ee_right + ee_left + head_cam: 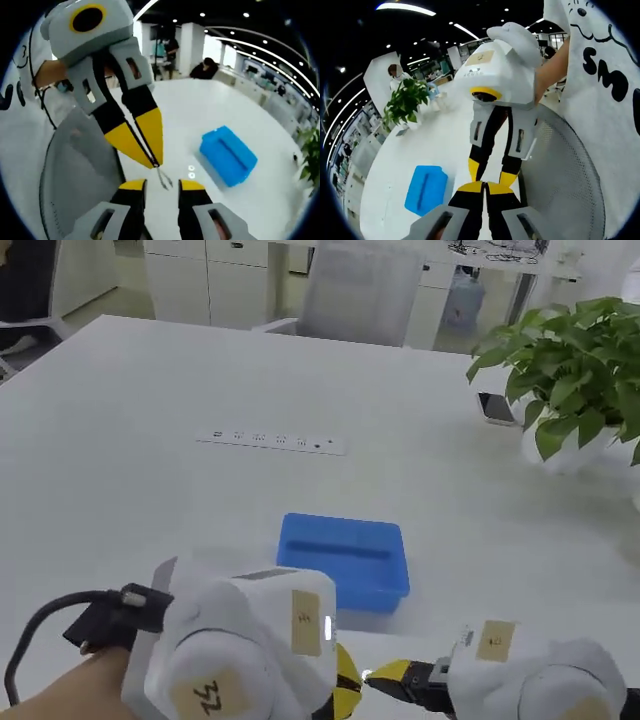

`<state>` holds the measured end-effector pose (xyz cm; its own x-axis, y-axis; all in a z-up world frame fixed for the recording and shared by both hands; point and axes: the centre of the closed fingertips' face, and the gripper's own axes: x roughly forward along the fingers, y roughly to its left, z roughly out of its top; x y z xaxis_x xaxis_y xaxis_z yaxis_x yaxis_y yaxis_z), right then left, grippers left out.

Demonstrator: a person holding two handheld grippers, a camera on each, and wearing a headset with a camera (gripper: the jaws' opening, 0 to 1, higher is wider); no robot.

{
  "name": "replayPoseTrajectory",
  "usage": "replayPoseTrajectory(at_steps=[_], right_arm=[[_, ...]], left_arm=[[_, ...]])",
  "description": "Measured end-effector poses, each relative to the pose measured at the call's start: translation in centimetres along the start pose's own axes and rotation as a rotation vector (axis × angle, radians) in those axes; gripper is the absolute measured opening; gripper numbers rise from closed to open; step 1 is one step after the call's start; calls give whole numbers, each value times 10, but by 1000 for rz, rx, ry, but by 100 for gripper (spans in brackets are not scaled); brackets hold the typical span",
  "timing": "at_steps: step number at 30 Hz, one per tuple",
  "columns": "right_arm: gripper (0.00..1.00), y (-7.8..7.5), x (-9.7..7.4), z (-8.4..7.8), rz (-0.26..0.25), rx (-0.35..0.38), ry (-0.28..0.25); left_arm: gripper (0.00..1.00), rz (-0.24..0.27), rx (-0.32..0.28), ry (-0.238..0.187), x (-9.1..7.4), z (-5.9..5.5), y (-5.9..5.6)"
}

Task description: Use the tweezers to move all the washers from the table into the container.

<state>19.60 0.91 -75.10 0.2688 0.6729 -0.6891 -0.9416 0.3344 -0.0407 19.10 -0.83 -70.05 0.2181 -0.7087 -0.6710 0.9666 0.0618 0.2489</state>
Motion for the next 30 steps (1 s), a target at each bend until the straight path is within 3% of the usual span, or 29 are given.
replayPoseTrajectory(at_steps=[6, 11, 15, 17, 20, 22, 24, 26, 28, 30], right_arm=[[10, 7, 2, 1, 29, -41, 16], [5, 6, -1, -1, -5, -89, 25], [4, 2, -4, -4, -19, -52, 15], [3, 0, -5, -7, -34, -38, 8], [3, -4, -4, -11, -45, -13, 14], [3, -9, -2, -15, -57, 18, 21], [3, -15, -1, -19, -73, 60, 14], [3, -22, 1, -25, -82, 118, 15], [2, -30, 2, -29, -100, 142, 21], [2, -38, 4, -34, -108, 163, 35]], left_arm=[[0, -45, 55, 2, -4, 10, -8], [0, -48, 43, -23, -3, 14, -9], [0, 7, -17, -62, -1, 14, -3], [2, 39, -102, -89, 0, 14, 0], [22, 111, -213, -152, -4, 16, 9], [23, 165, -310, -191, -10, 13, 15], [28, 268, -383, -200, -18, 0, 24], [33, 381, -437, -157, -28, -24, 31], [34, 451, -491, -119, -39, -49, 31], [32, 488, -553, -97, -48, -72, 28]])
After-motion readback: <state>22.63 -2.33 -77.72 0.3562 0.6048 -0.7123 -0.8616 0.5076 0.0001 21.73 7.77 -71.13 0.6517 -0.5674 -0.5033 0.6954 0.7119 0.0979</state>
